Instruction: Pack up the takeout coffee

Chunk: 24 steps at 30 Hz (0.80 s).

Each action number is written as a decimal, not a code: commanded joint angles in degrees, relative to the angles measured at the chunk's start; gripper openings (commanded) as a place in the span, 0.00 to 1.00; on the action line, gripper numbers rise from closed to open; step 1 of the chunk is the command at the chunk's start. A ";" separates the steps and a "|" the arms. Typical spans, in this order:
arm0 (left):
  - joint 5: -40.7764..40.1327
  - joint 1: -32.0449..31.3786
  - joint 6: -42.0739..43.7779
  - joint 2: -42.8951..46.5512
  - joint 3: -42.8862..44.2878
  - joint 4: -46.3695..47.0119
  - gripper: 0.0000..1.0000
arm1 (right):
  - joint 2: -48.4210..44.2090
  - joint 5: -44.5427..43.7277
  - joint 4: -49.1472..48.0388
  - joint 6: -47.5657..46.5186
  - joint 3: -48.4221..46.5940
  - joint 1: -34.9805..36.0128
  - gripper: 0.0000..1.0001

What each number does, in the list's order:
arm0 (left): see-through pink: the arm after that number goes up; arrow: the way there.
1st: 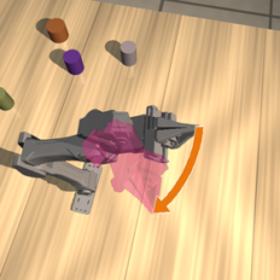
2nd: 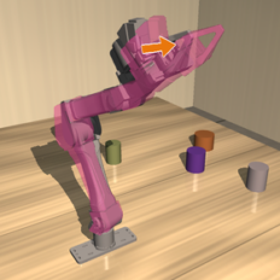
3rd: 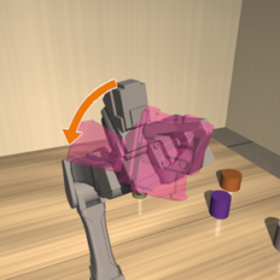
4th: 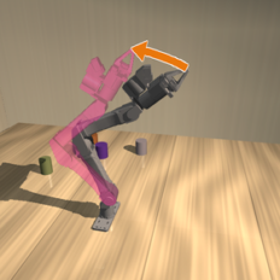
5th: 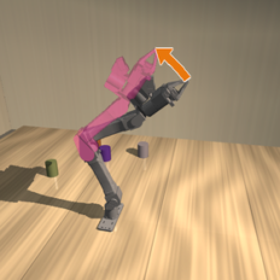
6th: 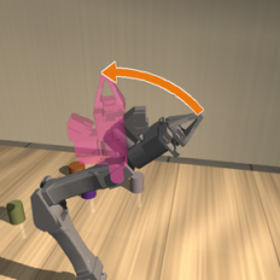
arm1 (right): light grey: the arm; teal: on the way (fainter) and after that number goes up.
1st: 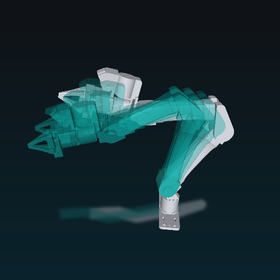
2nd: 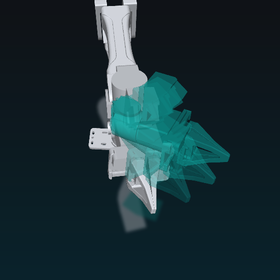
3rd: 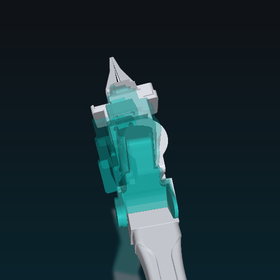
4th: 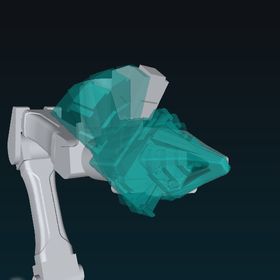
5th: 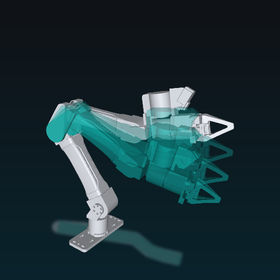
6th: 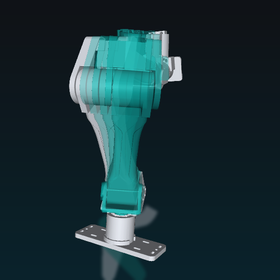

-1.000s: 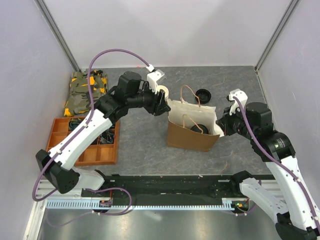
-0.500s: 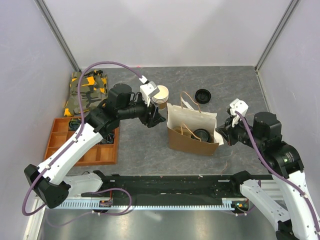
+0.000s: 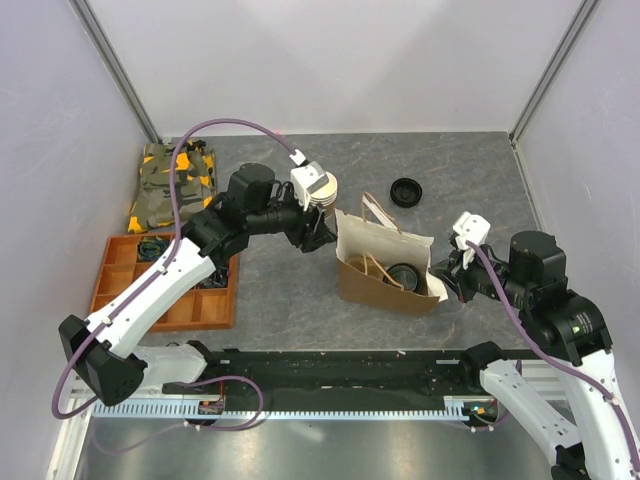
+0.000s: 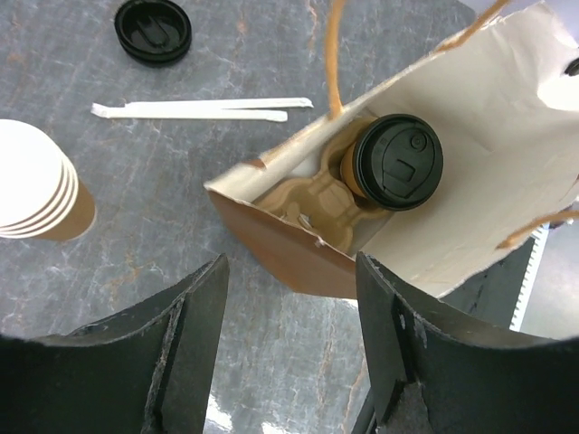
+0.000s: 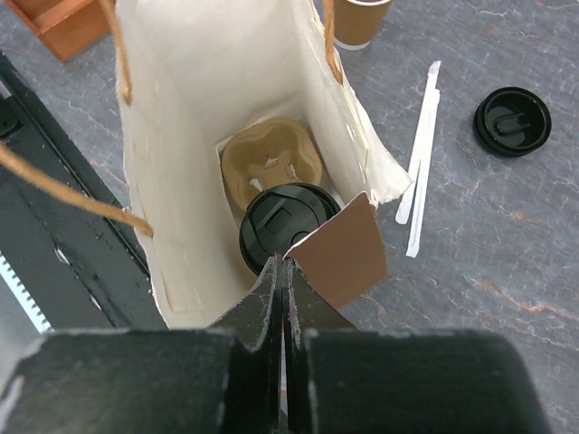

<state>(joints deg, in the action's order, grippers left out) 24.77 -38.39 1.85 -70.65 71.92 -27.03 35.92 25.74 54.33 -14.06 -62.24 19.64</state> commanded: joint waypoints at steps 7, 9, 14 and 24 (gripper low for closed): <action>0.98 -1.51 -4.48 -1.86 3.40 -0.40 0.65 | -1.21 4.76 0.34 -5.01 0.01 -0.21 0.00; 0.98 -1.60 -5.44 -2.56 4.36 -0.40 0.65 | -1.29 5.20 0.43 -5.36 0.01 -0.13 0.00; -0.78 -2.47 -7.47 -4.67 5.95 -3.47 0.61 | -1.56 5.90 1.04 -6.32 -0.08 -0.13 0.00; -1.05 -3.18 -6.51 -1.78 4.90 -5.23 0.25 | -1.91 6.52 1.31 -7.29 0.10 -0.13 0.00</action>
<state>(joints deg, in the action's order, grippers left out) 23.81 -40.88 -4.05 -75.18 75.61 -31.27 34.46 30.20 56.49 -19.79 -62.24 19.64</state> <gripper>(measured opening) 0.296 0.007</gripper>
